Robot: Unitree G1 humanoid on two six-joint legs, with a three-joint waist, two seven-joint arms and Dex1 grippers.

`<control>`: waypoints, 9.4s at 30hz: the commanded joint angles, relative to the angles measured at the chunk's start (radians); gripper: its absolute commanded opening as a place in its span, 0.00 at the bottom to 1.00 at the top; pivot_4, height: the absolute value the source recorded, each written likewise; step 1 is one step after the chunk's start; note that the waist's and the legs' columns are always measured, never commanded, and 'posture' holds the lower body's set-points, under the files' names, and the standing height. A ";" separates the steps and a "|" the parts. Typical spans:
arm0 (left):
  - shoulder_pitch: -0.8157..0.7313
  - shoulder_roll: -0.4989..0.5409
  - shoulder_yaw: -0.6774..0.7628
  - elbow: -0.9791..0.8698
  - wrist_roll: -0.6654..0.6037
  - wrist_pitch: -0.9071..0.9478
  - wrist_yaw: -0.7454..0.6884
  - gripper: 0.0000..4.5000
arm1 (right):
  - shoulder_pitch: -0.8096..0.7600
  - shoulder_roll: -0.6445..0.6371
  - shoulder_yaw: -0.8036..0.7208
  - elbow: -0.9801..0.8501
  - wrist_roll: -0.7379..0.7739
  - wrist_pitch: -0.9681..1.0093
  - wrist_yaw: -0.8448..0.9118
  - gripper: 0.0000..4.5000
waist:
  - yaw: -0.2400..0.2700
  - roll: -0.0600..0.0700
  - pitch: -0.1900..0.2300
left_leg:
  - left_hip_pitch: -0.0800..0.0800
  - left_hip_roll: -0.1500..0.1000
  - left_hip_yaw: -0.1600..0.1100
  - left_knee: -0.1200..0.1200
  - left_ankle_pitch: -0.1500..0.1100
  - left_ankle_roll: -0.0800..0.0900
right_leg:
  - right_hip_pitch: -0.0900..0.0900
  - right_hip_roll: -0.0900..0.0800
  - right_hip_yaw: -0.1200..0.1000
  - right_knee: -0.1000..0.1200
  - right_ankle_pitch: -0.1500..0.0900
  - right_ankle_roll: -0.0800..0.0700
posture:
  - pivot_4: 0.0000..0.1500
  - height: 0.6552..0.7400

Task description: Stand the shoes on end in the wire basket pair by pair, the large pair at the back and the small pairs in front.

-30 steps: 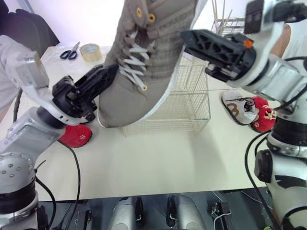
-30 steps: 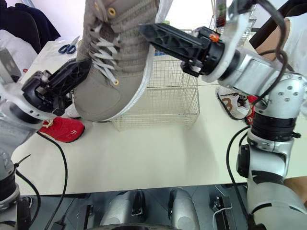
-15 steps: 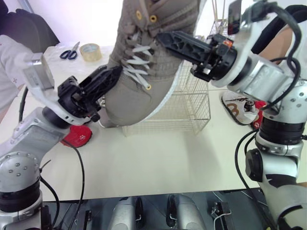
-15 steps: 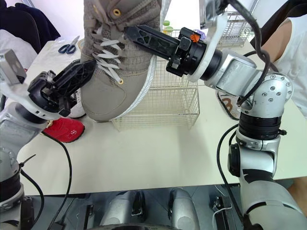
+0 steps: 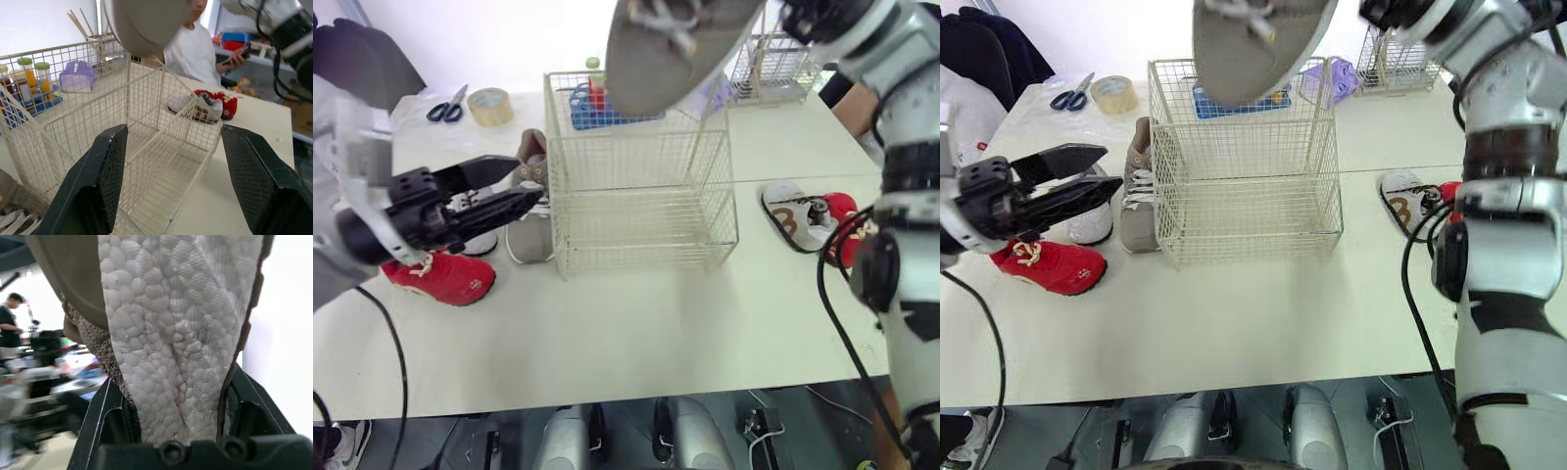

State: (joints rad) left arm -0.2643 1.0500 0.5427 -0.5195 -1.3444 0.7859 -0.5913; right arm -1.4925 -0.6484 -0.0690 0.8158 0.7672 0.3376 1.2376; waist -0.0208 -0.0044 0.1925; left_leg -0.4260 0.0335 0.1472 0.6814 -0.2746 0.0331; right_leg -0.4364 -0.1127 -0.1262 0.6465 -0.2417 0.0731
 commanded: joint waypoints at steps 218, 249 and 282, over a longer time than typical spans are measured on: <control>-0.402 -0.603 -0.208 0.051 0.630 -0.006 0.221 0.68 | 0.706 -0.401 -0.146 -1.023 0.147 0.592 -0.214 1.00 | 0.031 -0.016 0.002 | -0.001 -0.001 -0.004 0.017 -0.004 0.008 | 0.009 -0.005 -0.003 0.003 0.003 0.004 | 1.00 1.00; 0.147 -0.564 -0.666 -0.414 0.435 -0.018 0.195 0.99 | 1.620 0.081 -0.541 -1.322 -0.243 0.292 -0.929 1.00 | 0.031 0.009 -0.012 | 0.002 -0.002 -0.006 0.015 -0.004 0.007 | 0.012 -0.003 -0.001 0.001 0.002 0.004 | 1.00 1.00; 0.152 -0.590 -0.717 -0.357 0.613 -0.081 0.211 1.00 | 1.162 0.100 -0.349 -0.512 -0.427 -0.004 -0.904 0.88 | 0.032 0.012 -0.014 | 0.001 -0.002 -0.005 0.016 -0.005 0.009 | 0.011 -0.002 0.000 0.000 0.002 0.004 | 1.00 1.00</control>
State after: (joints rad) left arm -0.1118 0.4657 -0.1762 -0.8634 -0.7404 0.7287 -0.3821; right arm -0.3140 -0.5425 -0.4229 0.2844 0.3575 0.3582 0.3300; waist 0.0112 0.0076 0.1785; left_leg -0.4248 0.0317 0.1419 0.6974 -0.2793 0.0424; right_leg -0.4252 -0.1146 -0.1265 0.6470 -0.2395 0.0771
